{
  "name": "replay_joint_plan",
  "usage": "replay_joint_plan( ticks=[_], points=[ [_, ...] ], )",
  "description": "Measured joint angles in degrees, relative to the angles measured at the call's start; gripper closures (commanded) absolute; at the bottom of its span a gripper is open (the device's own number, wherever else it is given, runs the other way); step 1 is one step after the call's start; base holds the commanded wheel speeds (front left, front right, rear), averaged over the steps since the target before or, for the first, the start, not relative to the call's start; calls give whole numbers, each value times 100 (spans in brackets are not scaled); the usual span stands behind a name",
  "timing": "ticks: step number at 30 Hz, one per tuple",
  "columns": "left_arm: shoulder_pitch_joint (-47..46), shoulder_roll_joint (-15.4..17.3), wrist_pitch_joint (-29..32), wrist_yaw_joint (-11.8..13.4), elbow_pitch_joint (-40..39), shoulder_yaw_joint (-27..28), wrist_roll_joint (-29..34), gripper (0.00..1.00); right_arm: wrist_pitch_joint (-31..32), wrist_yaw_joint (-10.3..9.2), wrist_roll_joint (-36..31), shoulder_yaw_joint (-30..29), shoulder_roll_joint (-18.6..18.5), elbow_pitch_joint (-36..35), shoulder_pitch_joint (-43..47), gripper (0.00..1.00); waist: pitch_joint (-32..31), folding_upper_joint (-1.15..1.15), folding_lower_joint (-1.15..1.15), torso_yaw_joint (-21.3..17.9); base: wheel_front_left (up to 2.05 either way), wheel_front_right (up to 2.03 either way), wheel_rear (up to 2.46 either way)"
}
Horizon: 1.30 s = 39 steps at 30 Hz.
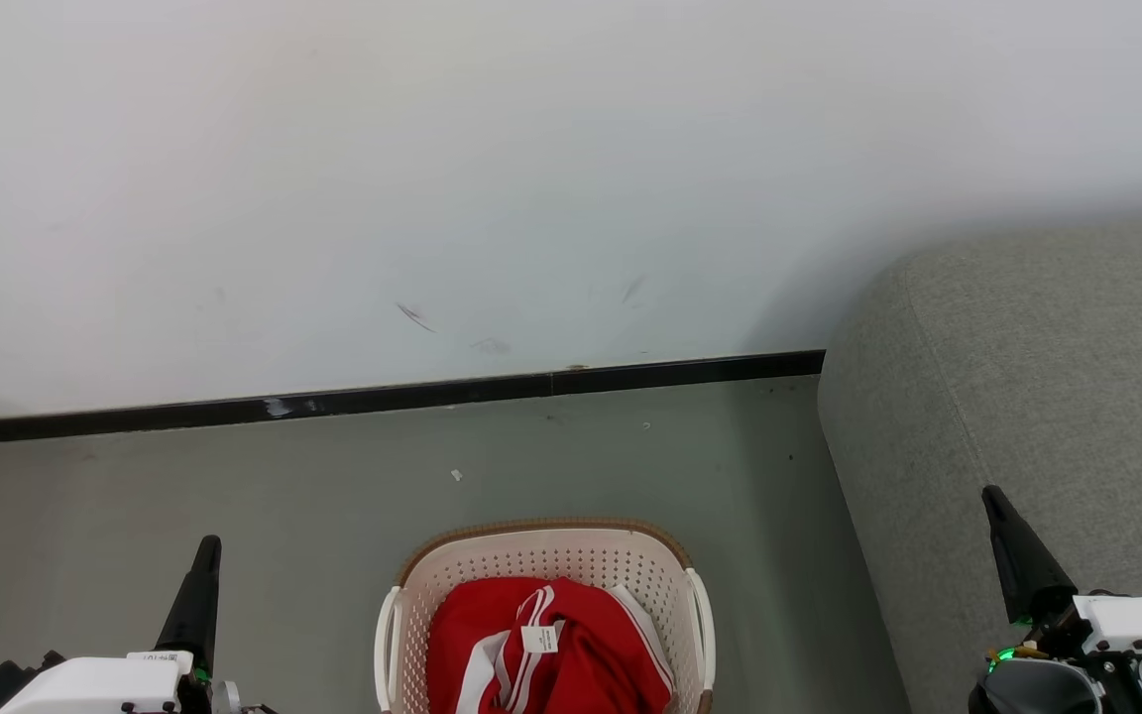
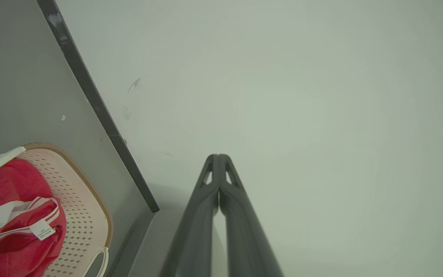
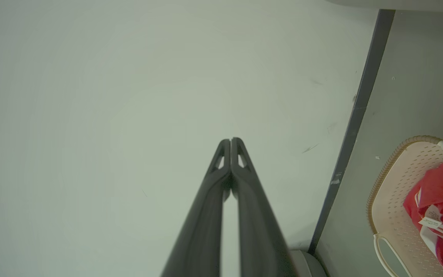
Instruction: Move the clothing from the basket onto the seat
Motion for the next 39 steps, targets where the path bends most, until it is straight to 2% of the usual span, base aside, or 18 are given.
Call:
replay_joint_plan(
  ticks=[39],
  points=[
    [0, 0, 0, 0, 0, 0, 0, 100, 1, 0, -11, -1, 1, 0, 0, 100, 0, 0, 0, 0, 0, 0, 0]
  ],
)
